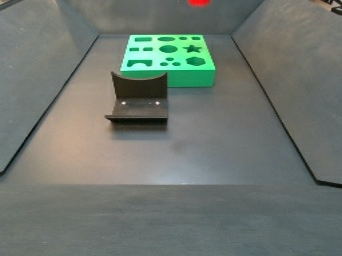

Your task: Insert the hexagon object.

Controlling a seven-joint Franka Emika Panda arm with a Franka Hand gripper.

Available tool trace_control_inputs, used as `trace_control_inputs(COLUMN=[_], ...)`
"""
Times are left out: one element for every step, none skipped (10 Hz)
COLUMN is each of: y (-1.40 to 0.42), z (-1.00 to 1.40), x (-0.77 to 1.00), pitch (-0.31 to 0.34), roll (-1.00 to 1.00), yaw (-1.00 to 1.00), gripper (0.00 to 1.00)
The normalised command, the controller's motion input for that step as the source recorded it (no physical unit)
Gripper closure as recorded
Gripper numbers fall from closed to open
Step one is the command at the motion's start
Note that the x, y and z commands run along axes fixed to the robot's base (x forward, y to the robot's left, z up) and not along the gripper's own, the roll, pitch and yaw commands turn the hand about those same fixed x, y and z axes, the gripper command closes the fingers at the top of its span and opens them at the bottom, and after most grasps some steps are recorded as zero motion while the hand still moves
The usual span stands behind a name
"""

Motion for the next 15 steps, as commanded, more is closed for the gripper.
trace_control_inputs(y=[0.48,0.31,0.11,0.09,0.12,0.27,0.45,0.41,0.31,0.17,0.00,0.00,0.00,0.00,0.00], z=[-1.00,-1.00,-1.00,-0.88,-0.65,-0.63,-0.72,-0.82,-0.72,-0.67,-0.60,-0.69,-0.69,-0.62,-0.60], x=[-0.27,-0.14,-0.07,0.02,0.41,0.47,0.36,0.15,0.13,0.13,0.01,0.00,0.00,0.02,0.04], pitch=[0.000,0.000,0.000,0.000,-0.044,-0.027,0.000,-0.103,-0.144,-0.151,-0.157,-0.234,-0.264,-0.301,-0.301], roll=[0.01,0.02,0.03,0.02,0.00,0.00,0.05,0.04,0.00,0.00,0.05,0.05,0.06,0.04,0.09], yaw=[-0.55,-0.74,-0.90,-0.87,-0.71,-0.56,-0.40,-0.14,-0.01,0.00,0.00,0.09,0.25,0.30,0.26], gripper=[1.00,1.00,1.00,1.00,1.00,1.00,1.00,1.00,1.00,1.00,1.00,1.00,1.00,1.00,1.00])
